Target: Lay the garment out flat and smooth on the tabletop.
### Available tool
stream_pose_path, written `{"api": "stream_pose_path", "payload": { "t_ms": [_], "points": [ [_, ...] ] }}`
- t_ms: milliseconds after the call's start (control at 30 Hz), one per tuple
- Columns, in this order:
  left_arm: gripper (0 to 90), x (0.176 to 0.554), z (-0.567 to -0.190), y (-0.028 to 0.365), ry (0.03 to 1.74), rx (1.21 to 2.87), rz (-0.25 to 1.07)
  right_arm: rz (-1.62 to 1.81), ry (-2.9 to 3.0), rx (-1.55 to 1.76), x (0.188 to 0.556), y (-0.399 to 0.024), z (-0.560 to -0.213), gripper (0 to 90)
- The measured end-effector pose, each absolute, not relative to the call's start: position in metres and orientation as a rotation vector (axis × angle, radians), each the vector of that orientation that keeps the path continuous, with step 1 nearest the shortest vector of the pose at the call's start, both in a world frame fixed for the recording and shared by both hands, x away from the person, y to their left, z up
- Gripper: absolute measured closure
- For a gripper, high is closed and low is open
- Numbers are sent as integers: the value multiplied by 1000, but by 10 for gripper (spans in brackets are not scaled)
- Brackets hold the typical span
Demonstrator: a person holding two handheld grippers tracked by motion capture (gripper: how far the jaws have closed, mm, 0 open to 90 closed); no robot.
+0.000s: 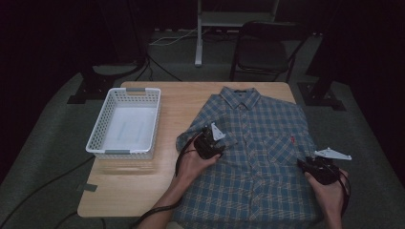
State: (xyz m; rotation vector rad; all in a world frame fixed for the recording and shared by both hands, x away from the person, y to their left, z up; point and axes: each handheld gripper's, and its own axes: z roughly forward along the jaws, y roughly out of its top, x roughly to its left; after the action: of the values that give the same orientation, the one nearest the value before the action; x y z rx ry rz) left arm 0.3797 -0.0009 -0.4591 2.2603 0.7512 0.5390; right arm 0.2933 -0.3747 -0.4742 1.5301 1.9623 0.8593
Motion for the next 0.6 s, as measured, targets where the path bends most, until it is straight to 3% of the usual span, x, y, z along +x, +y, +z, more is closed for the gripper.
{"api": "stream_pose_path", "payload": {
  "t_ms": [367, 600],
  "points": [
    [483, 387, -474, -16, 786, 2285, 517, 851, 1974, 1533, 296, -374, -478, 575],
    [663, 391, -472, -16, 819, 2300, 581, 846, 1977, 1548, 297, -375, -481, 569]
  ]
}}
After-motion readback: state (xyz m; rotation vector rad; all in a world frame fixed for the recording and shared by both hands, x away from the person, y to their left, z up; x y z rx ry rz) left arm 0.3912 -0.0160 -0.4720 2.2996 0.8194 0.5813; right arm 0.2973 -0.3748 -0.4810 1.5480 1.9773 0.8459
